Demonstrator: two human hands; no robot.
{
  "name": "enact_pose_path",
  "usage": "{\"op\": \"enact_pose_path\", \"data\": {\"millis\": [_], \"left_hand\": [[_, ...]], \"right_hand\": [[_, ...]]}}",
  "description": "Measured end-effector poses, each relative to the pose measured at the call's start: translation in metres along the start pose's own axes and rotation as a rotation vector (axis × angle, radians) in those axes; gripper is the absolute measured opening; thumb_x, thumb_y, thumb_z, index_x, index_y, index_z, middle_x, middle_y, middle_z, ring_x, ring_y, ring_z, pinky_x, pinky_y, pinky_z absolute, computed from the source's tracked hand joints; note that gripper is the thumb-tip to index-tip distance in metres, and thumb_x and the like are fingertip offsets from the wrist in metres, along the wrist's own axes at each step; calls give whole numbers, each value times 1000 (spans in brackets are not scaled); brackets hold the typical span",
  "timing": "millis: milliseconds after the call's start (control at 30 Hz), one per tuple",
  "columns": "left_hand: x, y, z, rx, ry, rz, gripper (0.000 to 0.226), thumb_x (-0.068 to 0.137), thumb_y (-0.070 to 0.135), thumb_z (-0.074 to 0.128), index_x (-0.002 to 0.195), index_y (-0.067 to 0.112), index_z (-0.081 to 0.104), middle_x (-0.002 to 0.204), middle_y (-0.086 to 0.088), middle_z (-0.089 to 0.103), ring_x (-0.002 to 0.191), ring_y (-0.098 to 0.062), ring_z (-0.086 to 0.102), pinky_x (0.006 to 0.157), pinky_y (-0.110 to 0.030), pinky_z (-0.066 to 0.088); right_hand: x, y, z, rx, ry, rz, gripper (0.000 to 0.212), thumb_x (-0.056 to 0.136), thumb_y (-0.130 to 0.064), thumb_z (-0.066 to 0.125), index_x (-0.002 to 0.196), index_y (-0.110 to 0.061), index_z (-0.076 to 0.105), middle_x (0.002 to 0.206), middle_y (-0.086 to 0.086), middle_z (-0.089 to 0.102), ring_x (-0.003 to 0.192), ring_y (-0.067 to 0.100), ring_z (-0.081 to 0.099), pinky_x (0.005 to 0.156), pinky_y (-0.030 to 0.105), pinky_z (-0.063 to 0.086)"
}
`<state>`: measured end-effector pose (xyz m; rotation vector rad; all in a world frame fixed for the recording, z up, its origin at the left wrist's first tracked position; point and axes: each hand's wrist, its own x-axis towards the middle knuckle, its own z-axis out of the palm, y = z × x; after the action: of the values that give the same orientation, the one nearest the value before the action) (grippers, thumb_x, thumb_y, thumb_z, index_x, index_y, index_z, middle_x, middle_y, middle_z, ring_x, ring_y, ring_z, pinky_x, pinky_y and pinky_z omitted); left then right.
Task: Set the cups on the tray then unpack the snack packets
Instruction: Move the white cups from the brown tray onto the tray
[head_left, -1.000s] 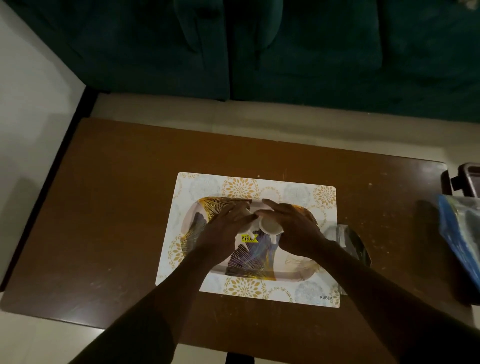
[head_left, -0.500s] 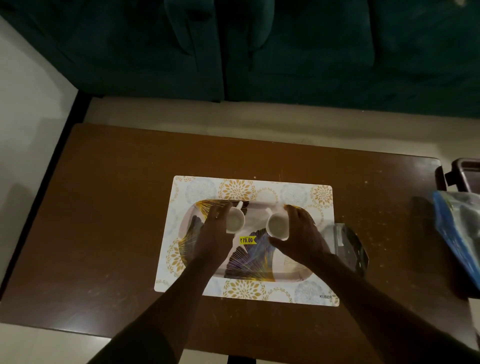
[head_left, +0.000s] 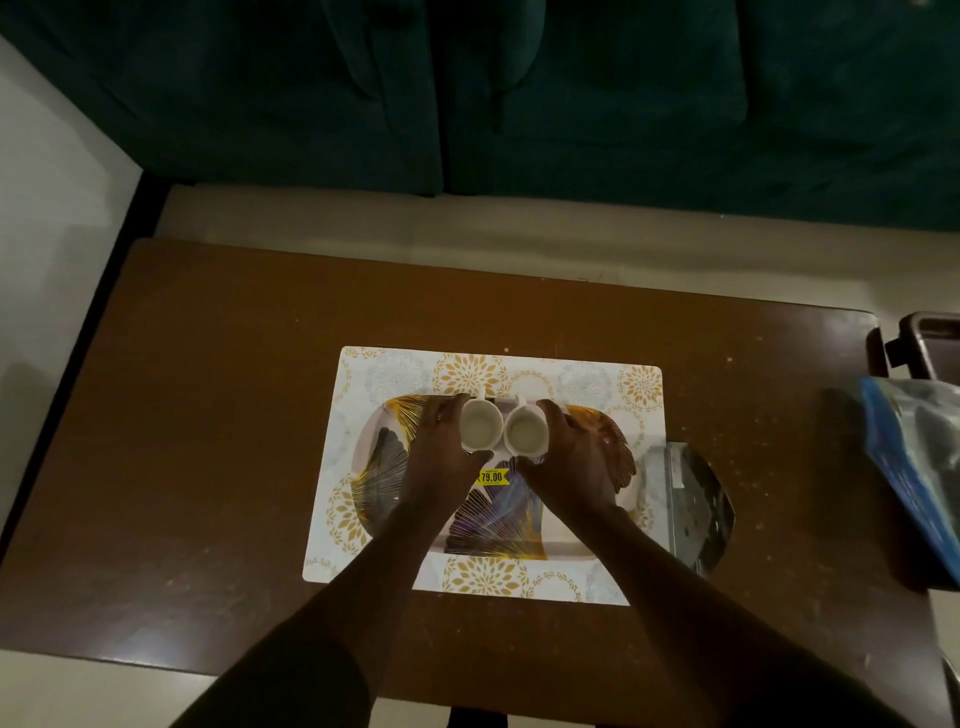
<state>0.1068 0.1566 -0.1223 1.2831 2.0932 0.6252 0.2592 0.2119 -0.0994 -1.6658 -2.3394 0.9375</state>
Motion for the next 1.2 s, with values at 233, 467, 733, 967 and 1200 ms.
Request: {"op": "enact_pose_path", "data": {"millis": [233, 467, 733, 967, 1200], "left_hand": [[-1, -4, 3, -28, 7, -5, 75, 67, 26, 85, 132, 14, 51, 130, -9, 55, 119, -21, 49, 87, -21, 36], [0, -6, -2, 10, -6, 2, 98, 64, 45, 84, 144, 18, 34, 142, -9, 41, 123, -26, 51, 83, -30, 46], [12, 41, -29, 84, 180, 70, 70, 83, 65, 53, 139, 25, 38, 137, -5, 47, 117, -26, 57, 88, -45, 54], [52, 176, 40, 48, 195, 285, 56, 92, 57, 43, 136, 22, 40, 134, -3, 51, 119, -22, 54, 84, -40, 53], [57, 308, 184, -22, -9, 343, 59, 88, 53, 55, 139, 31, 34, 139, -3, 48, 122, -22, 52, 92, -44, 52]], "right_hand": [[0, 2, 3, -6, -1, 2, 66, 77, -32, 77, 133, -13, 47, 123, 6, 63, 106, 17, 62, 82, 23, 50], [-2, 5, -6, -7, -15, -4, 99, 69, -46, 80, 146, -12, 29, 135, 11, 55, 120, 26, 54, 93, 37, 46], [17, 38, -96, -90, 200, 42, 83, 74, -78, 44, 137, -25, 33, 138, 4, 51, 122, 26, 51, 86, 44, 51], [38, 141, -208, -46, 434, 153, 47, 89, -40, 57, 129, -19, 43, 130, 6, 54, 117, 24, 51, 81, 32, 45], [-6, 299, -292, -95, 439, 329, 39, 84, -25, 59, 122, -14, 51, 131, 8, 51, 120, 30, 48, 74, 33, 40]]}}
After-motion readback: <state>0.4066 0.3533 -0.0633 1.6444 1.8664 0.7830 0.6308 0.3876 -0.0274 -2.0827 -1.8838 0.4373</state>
